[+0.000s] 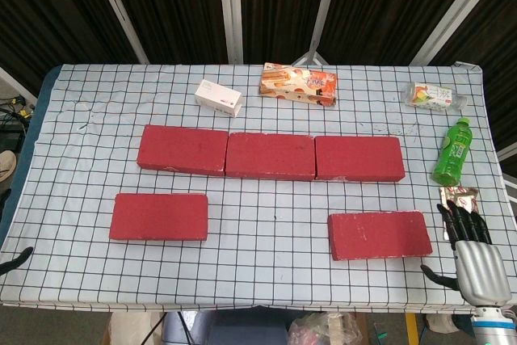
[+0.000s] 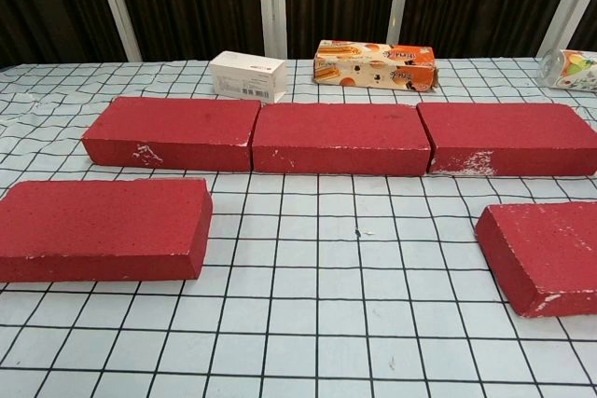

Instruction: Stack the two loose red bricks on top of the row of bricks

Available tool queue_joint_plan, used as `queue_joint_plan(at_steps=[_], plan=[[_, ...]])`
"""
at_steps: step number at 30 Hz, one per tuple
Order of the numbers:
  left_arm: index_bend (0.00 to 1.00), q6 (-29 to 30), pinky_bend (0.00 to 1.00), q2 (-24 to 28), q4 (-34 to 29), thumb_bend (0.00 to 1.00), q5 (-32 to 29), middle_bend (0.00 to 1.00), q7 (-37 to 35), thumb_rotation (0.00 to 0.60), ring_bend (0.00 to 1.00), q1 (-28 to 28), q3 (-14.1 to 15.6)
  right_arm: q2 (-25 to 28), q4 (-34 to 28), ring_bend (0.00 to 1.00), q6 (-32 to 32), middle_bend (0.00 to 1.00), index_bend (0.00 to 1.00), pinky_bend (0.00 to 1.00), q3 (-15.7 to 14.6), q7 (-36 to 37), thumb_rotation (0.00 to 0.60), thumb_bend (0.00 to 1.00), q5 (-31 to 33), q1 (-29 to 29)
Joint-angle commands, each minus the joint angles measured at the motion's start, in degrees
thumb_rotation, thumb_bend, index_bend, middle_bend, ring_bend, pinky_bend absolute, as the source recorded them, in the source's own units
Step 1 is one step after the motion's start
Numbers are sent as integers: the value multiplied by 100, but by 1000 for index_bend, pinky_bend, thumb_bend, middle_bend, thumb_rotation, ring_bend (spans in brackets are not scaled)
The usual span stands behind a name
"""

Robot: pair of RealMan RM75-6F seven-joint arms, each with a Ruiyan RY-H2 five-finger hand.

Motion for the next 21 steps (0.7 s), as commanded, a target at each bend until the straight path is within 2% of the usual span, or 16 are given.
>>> queue_joint_plan(at_steps=[1,9,21], plan=[[47,-14,182,42,-17,0,17,12,-8,600,2,12,32,75,-103,0,-216,0,0,0,-117,-131,600,153,-119,94],[46,105,182,49,-5,0,73,5,-109,600,2,67,30,-88,43,0,-821,0,0,0,-238,-344,600,154,-178,386],[45,62,182,-16,-13,0,35,3,64,600,2,38,8,-429,381,0,-1988,0,0,0,79,-845,600,153,634,1211]])
